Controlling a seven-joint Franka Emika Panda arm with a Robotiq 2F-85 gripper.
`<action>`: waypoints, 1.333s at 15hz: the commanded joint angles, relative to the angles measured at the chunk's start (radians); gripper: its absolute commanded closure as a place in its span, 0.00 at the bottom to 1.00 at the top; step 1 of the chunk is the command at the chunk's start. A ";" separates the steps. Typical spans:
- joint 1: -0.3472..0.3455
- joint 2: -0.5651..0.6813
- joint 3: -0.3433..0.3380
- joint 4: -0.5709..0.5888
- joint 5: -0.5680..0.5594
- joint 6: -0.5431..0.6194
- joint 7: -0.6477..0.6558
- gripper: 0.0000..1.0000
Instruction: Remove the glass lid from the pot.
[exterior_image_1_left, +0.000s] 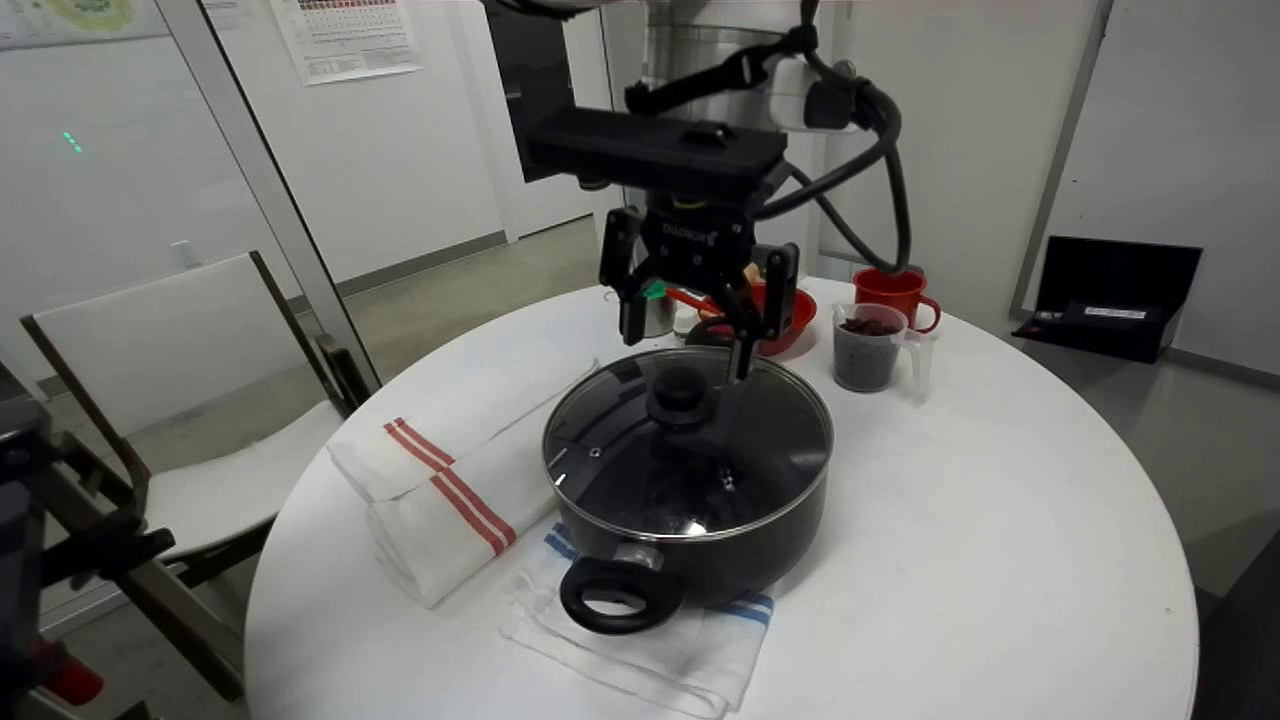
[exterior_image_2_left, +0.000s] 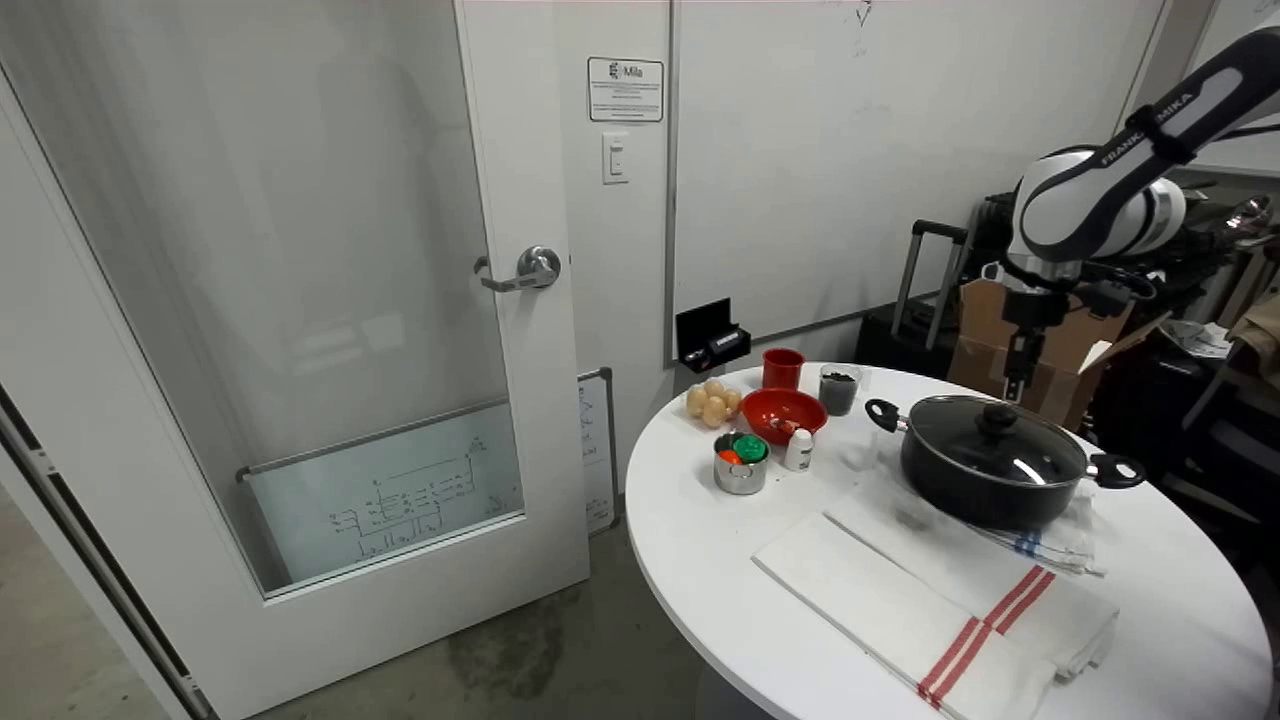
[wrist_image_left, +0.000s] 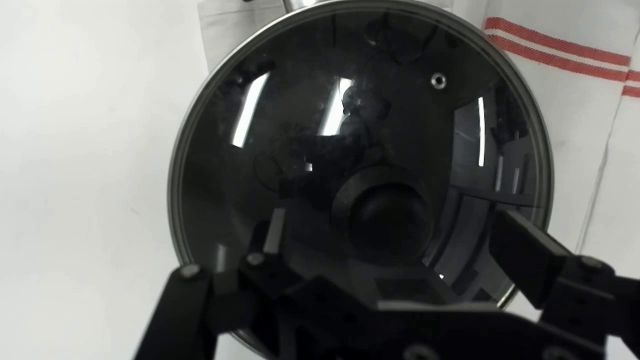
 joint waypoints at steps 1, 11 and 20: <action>-0.012 0.070 0.016 0.081 -0.046 -0.037 0.023 0.00; -0.008 0.143 0.030 0.160 -0.090 -0.073 0.027 0.00; -0.010 0.143 0.039 0.175 -0.093 -0.094 0.019 0.67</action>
